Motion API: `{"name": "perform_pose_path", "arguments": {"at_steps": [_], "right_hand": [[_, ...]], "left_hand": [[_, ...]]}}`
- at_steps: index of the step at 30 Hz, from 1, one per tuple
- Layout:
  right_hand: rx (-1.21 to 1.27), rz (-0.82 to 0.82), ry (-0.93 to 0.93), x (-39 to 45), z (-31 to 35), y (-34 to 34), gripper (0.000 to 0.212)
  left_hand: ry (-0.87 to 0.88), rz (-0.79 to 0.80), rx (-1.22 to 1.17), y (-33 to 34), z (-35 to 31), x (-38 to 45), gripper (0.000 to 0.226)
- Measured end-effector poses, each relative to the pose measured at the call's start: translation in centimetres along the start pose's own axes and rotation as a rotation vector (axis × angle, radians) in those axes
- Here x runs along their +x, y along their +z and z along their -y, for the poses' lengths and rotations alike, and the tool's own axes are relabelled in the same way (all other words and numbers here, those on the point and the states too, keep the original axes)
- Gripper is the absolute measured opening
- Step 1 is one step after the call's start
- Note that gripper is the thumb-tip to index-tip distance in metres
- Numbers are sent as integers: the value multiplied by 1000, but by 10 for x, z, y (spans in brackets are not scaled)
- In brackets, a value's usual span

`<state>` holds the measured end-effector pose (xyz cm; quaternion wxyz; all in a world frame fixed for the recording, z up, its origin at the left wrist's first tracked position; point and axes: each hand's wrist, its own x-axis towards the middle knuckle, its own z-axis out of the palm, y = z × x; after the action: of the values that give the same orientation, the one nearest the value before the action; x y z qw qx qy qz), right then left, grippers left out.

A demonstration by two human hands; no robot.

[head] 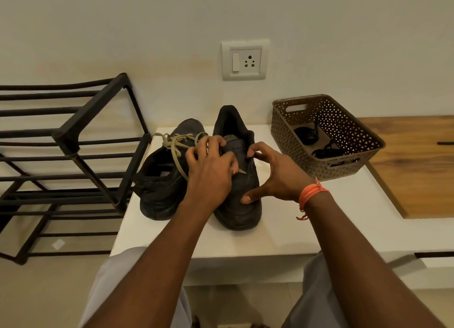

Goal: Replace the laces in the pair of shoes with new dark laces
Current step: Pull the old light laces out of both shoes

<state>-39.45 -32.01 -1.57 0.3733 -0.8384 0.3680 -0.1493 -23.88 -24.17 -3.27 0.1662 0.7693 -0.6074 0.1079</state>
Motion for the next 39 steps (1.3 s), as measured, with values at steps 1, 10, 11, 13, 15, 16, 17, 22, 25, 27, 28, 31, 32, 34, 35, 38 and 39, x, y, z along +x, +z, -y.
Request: {"name": "perform_pose_path", "arguments": {"at_steps": [1, 10, 11, 13, 15, 16, 17, 22, 25, 27, 28, 31, 32, 34, 35, 38, 39], "right_hand": [[-6, 0, 7, 1, 0, 0, 82], [-151, -152, 0, 6, 4, 12, 38], [-175, -170, -9, 8, 5, 16, 32], [-244, -157, -14, 12, 9, 27, 29], [-297, -152, -15, 16, 13, 38, 28], [-297, -167, -10, 17, 15, 44, 25], [-273, -188, -1, 19, 17, 49, 20], [-120, -210, 31, 20, 21, 48, 9], [-106, -186, 25, 15, 22, 39, 11], [-118, -184, 26, 13, 21, 35, 11], [-130, -187, 28, 13, 21, 34, 10], [-169, -201, 44, 12, 18, 31, 7], [-168, -211, 54, 11, 17, 29, 8], [-76, -256, 72, 9, 16, 28, 10], [50, -306, 79, 8, 16, 25, 10], [706, -510, 68, -3, 15, -6, 9], [928, -568, 39, -8, 10, -20, 11]], "left_hand": [[-46, -52, -9, -1, 0, 1, 18], [-282, -179, -373, -45, 30, -13, 15], [-298, -171, -384, -48, 29, -13, 16], [-320, -129, -403, -49, 25, -12, 16], [-345, 27, -366, -43, 23, -12, 16], [-356, 121, -341, -39, 22, -14, 14], [-359, 201, -328, -36, 22, -16, 11], [-202, 305, -293, -21, 16, -18, 71], [-179, 234, -321, -15, 10, -16, 91], [-147, 151, -328, -10, 5, -14, 98], [-122, 134, -302, -7, 3, -12, 97], [-110, 186, -212, -1, -1, -9, 88], [-125, 191, -205, -1, -1, -7, 88], [-165, 189, -222, -1, 2, -7, 91], [-182, 193, -237, -3, 3, -7, 92], [-206, 200, -283, -6, 4, -8, 92], [-202, 196, -299, -5, 4, -8, 92]]}}
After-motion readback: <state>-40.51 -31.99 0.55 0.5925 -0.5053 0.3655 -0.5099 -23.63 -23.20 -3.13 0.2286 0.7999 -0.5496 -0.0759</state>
